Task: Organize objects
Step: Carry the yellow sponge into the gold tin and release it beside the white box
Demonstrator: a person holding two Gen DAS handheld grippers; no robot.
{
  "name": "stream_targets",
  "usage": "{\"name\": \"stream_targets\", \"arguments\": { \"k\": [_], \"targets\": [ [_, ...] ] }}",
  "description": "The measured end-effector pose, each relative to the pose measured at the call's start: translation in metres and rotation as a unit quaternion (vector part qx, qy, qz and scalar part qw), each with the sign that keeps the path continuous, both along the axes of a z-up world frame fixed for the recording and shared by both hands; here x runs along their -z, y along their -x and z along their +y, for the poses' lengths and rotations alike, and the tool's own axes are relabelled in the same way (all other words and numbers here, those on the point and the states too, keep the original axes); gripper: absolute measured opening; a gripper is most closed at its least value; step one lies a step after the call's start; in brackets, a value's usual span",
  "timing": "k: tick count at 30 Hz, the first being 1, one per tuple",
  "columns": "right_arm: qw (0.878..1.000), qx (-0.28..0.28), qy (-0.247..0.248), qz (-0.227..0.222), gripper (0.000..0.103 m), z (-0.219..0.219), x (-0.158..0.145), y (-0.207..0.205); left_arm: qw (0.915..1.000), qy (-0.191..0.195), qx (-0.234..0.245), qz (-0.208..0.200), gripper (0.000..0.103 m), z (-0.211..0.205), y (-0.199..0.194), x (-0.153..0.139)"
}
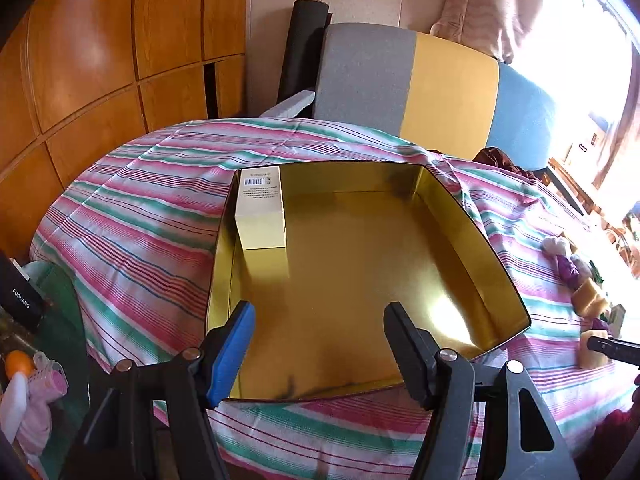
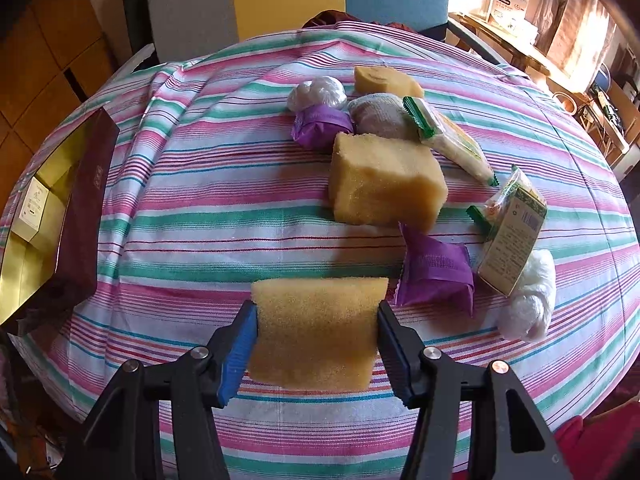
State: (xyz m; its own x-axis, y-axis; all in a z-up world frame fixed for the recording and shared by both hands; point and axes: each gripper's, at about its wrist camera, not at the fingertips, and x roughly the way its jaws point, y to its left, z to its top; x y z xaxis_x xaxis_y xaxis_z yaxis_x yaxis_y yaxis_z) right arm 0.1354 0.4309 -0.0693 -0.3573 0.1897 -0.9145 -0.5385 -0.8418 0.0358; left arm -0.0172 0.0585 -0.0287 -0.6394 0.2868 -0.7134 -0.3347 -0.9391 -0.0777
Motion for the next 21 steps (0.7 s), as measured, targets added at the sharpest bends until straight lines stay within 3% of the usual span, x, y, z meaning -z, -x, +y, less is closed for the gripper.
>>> {"name": "stream_targets", "arguments": {
  "k": [13,21],
  "targets": [
    [0.999,-0.043,0.017,0.018,0.056,-0.03,-0.012,0.017,1.0,-0.009,0.001,-0.002,0.068,-0.007,0.0,-0.001],
    [0.995,-0.087,0.018,0.05,0.056,-0.061,-0.04,0.039,0.9999,-0.011,-0.001,-0.006,0.068,-0.012,0.001,0.0]
  ]
}}
